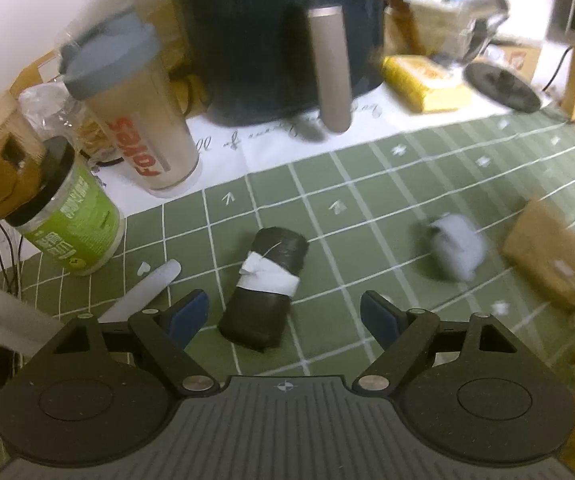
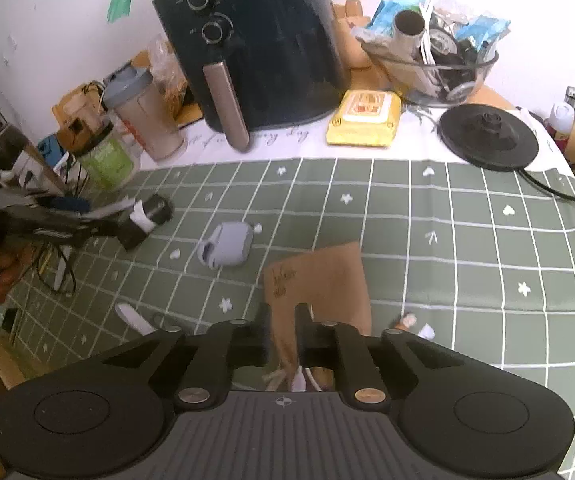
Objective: Organize soft objects
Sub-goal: 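Lift the pouch with the right gripper while the left moves to the black roll, then grasp the black-and-white wrapped roll with the left gripper and lift it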
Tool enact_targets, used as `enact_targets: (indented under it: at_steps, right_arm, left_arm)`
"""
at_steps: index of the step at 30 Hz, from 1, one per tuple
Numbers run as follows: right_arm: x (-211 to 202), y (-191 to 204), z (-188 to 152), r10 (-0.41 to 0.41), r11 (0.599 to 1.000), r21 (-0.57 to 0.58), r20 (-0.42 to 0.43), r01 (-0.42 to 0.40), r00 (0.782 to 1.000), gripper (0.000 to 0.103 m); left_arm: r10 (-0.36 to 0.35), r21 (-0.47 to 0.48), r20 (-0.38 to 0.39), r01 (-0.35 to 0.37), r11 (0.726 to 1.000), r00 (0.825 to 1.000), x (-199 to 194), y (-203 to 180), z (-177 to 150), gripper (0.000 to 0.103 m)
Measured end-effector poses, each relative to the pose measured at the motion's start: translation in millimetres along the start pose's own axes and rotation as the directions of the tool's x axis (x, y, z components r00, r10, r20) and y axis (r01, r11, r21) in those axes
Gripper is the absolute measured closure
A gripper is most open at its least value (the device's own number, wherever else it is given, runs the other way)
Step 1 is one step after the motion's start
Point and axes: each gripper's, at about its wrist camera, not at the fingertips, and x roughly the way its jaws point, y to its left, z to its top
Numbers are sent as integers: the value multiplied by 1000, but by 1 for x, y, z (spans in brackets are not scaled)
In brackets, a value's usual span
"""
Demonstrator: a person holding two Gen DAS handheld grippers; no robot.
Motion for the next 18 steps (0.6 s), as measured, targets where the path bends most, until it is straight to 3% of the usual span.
enact_targets:
  at_steps: [2,5,7,12,18]
  right_arm:
    - [-1,-1,-4,-6,1000,-4,-6,6,1000,65]
    - [-2,-4,-8,-3,1000,9,-18,3,1000,58]
    - [-1,-6,-11,-3,1000,11,-29,3,1000,58]
    - [9,-7,-13,-3,1000,10,-56,3,998,58]
    - [27,0,-12,-23,999,-28,-74,21,997,59]
  left_arm:
    - [10,9,-3,-10,1000,1000,13,0,0,19]
    - [16,15,-10,-16,1000,1000,27,1,0,20]
    - [17,20,-15,-17,1000,1000,35,1,0,23]
    - [47,26,-65,-45,999,997,50,3,0,59]
    - [19,14,-96,-18,1000,995,45,7,0,63]
